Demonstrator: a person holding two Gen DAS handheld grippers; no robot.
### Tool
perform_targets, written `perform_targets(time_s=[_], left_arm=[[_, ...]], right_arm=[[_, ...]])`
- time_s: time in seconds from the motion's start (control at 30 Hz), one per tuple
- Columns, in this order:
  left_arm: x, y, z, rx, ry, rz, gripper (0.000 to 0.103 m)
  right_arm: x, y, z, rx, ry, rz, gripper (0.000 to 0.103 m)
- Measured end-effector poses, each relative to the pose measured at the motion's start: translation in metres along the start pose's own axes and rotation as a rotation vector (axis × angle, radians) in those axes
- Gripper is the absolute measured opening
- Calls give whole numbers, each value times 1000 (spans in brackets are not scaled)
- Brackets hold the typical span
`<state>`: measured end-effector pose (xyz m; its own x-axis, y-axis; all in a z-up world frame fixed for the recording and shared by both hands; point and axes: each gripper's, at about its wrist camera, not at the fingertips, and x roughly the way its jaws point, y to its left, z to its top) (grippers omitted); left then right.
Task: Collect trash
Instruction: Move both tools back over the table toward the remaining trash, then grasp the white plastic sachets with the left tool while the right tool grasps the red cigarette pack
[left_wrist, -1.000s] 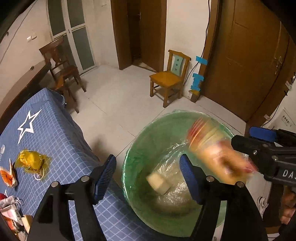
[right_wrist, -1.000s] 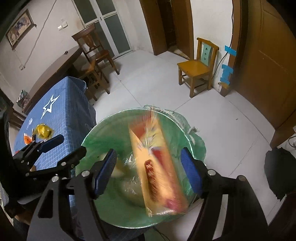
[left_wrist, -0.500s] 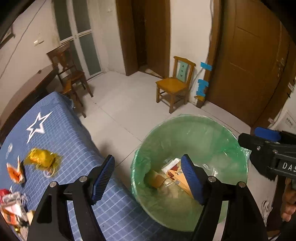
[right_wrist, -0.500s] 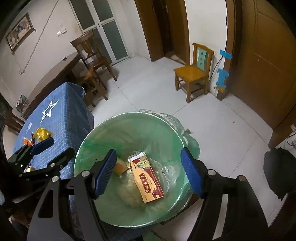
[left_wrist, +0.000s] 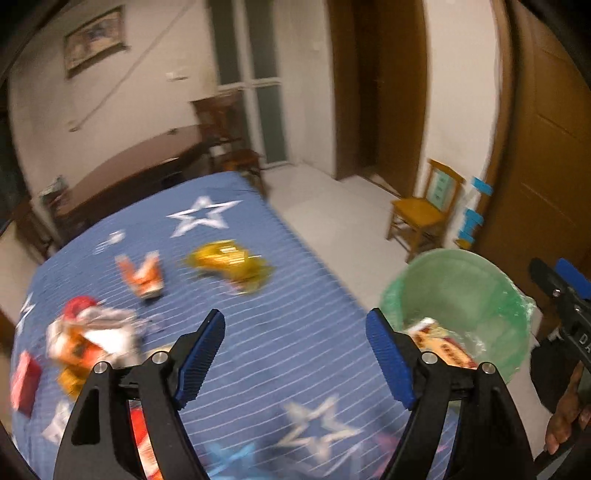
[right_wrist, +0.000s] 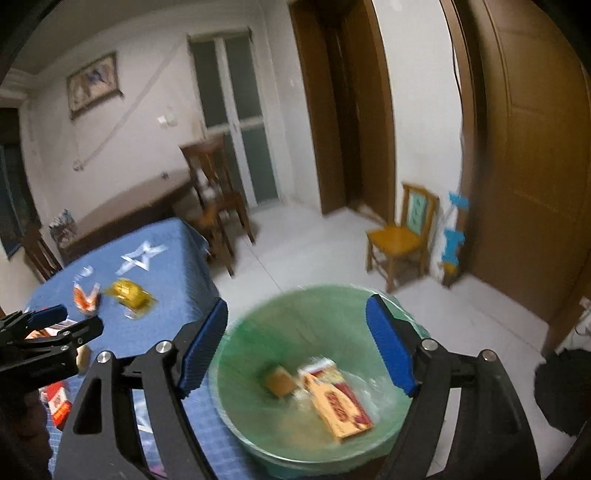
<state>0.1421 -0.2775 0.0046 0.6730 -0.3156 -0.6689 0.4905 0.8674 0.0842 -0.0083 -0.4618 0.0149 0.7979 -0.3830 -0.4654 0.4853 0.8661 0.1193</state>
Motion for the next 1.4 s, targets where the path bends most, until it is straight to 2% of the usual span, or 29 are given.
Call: perform_targets(time_s=[0.17,0.27,0.47,0.6,0.73,0.87,0.93,1.03,1.17,1.23,1.4], left_arm=[[-42,75,-24,-108,-28,92,80],[-65,130,-43,-205,-29,161,81],[-95,234,-95,-390,29,282,83],[-99,282,-137,-518,95,298,83],[-93,298,-167,-579,138,263,83],[-76,292,-171,-596,153,206,83],[-69,288,-170,-584,152,176,83],[-49,285,-171,-576,188,202,83],[-29,284,-179,-602,242,160,82],[-23,285,-182,-613,257,145,79],[-21,284,-183,-604,236,146,71]], right_arm=[[-18,48,-10,-49,-95,80,82],[-23,82,-18,-116,-97,148,85],[-16,151,-42,-288,21,324,87],[-9,199,-69,-405,153,446,87],[-5,231,-93,-470,263,541,87],[3,254,-110,-527,334,549,87],[6,260,-115,-545,353,553,87],[15,273,-123,-577,375,541,84],[28,285,-130,-603,408,550,81],[30,288,-131,-591,427,580,81],[34,299,-140,-614,459,597,81]])
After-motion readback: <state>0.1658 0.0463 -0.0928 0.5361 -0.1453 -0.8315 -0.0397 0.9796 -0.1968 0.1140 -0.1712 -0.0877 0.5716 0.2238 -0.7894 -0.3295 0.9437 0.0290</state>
